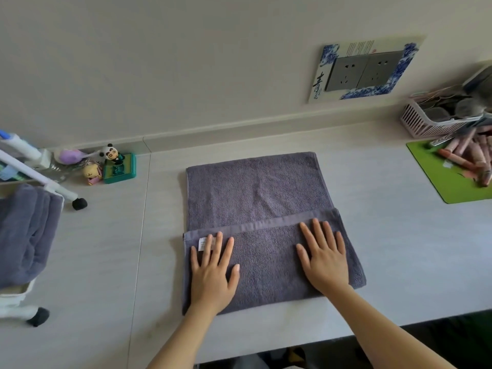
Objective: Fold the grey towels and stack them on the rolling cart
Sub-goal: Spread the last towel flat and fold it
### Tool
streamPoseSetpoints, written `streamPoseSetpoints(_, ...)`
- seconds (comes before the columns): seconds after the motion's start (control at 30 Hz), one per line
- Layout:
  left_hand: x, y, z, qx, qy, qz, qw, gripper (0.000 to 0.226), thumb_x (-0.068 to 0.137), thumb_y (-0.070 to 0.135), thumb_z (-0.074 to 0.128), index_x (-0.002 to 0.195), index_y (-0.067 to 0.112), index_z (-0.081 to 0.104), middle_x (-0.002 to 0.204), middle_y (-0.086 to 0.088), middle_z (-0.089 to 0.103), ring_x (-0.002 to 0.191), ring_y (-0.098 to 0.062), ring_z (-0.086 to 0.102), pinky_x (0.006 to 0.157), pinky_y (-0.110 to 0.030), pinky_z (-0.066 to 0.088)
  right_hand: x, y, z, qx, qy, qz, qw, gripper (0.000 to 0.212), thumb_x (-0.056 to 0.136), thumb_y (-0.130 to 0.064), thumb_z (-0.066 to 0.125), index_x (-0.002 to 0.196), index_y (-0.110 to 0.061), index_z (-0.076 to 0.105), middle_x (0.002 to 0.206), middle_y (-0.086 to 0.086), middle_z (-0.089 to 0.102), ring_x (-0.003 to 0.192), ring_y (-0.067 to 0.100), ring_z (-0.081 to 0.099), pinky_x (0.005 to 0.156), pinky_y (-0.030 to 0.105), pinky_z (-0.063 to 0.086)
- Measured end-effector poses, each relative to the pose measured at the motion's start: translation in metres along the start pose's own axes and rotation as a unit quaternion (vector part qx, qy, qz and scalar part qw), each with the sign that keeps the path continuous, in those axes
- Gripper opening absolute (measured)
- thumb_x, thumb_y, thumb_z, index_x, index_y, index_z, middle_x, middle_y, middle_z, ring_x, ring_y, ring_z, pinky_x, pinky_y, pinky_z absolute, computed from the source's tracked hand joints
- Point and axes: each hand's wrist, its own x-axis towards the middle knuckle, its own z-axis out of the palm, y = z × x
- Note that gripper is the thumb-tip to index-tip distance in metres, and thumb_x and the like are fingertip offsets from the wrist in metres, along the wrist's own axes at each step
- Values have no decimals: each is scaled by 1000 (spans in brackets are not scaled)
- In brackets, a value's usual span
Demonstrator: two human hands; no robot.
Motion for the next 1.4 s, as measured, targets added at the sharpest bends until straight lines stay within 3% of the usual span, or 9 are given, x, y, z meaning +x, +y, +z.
streamPoseSetpoints(0.2,1,-3,-5,-17,-28,13,999,60,88,47,36,143,22,39,153,-7,30,141,-26,26,108,-59,17,2,7,-2,17,-31,18,999,59,91,-53,25,139,-25,45,146,8,41,136,30,36,111,42,11)
streamPoseSetpoints(0.37,-25,0,-11,-153,-13,136,979,51,95,55,34,132,27,53,152,-4,31,142,-20,23,114,-43,14,-30,11,-11,107,35,-170,979,46,96,-54,29,113,-32,66,118,-5,63,106,17,47,86,39,42)
streamPoseSetpoints(0.47,-48,6,-6,-210,3,172,962,48,94,55,42,127,25,59,145,-2,42,137,-16,33,114,-36,18,-55,13,-10,159,14,-212,964,44,90,-64,35,103,-38,69,108,-12,62,97,11,45,83,27,36)
streamPoseSetpoints(0.6,-55,8,-2,-212,4,155,965,48,83,53,55,124,28,61,141,0,49,133,-13,37,113,-30,19,-66,17,-3,156,-15,-213,965,41,73,-65,53,105,-43,67,119,-15,54,104,13,44,83,34,36)
streamPoseSetpoints(0.8,-45,14,-5,-271,23,78,959,33,74,44,59,101,30,73,121,7,64,116,-8,50,99,-21,29,-57,1,-7,167,1,-159,973,30,68,-55,54,81,-36,74,96,-11,63,92,11,41,74,34,35)
streamPoseSetpoints(1.03,-35,20,-14,-262,39,40,963,24,69,41,62,80,25,76,99,7,73,94,-9,60,83,-31,48,-62,-6,-11,105,-4,-178,978,36,65,-58,53,85,-31,66,94,-9,62,90,15,42,71,35,44)
streamPoseSetpoints(1.1,-29,20,-20,-263,6,25,964,22,69,34,68,82,19,77,99,3,74,92,-18,65,83,-38,52,-67,-3,-11,76,-13,-198,977,43,60,-61,56,93,-33,61,98,-9,62,92,16,43,72,35,46)
streamPoseSetpoints(1.23,-11,20,-36,-266,-100,-18,959,29,82,26,71,107,12,72,116,-1,68,110,-19,59,95,-23,39,-53,-9,-15,112,-20,-152,982,26,58,-47,66,75,-28,69,81,-9,62,79,21,52,66,33,39)
streamPoseSetpoints(1.4,-5,20,-68,-245,-231,-38,941,18,85,34,66,95,20,72,86,0,68,83,-15,62,71,-24,42,-47,-15,-35,123,-138,-156,970,26,84,-36,64,101,-16,66,105,-2,62,102,20,50,89,31,36)
